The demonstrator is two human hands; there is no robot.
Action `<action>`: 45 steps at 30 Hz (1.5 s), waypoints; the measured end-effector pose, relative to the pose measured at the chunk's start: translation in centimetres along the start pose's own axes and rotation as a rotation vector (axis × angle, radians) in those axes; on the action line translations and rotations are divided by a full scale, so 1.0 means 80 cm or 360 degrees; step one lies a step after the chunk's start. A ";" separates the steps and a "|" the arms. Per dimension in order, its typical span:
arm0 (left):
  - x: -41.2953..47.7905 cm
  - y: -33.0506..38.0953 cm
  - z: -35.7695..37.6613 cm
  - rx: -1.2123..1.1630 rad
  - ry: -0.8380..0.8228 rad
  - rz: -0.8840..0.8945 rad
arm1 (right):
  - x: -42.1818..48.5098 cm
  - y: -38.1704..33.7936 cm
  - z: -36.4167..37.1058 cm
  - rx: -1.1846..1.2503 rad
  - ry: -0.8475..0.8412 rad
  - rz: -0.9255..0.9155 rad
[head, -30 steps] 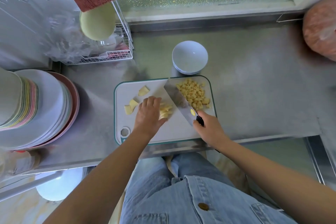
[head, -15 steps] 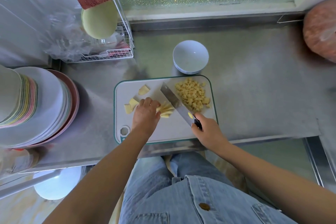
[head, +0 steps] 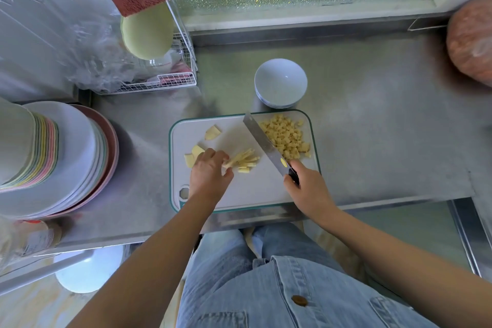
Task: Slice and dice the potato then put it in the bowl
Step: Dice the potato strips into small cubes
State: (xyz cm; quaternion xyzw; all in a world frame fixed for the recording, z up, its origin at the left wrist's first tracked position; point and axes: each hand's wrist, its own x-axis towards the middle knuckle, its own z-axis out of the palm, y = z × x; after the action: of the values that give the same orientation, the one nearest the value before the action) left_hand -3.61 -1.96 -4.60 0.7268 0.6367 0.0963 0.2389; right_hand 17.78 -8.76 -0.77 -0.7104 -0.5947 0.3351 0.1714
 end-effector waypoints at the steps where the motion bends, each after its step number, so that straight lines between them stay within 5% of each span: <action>1: 0.000 -0.001 -0.001 0.0005 -0.0017 -0.0003 | 0.000 0.001 0.001 -0.0011 -0.0016 0.0001; 9: 0.007 0.004 -0.002 0.0026 -0.0017 0.0026 | -0.001 0.000 0.010 -0.0027 -0.0133 -0.0046; 15: 0.008 0.010 0.009 0.0132 0.0001 0.0338 | 0.003 -0.005 0.002 -0.0073 -0.0085 -0.0012; 22: 0.009 0.015 0.022 0.0038 0.0117 0.0495 | 0.006 -0.017 0.009 -0.0220 -0.0342 -0.0001; 26: 0.008 0.008 0.024 0.0065 0.0233 0.0600 | 0.017 -0.028 0.003 -0.0363 -0.0218 -0.0003; 45: 0.001 0.000 0.036 -0.0016 0.0298 0.0577 | 0.018 -0.047 0.004 -0.0424 -0.0343 -0.0033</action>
State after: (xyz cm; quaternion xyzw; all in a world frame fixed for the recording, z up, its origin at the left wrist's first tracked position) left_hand -2.35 -2.51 -7.11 0.8162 0.5143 0.2083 0.1610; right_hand 14.91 -6.57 1.03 -0.6807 -0.6560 0.3257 0.0145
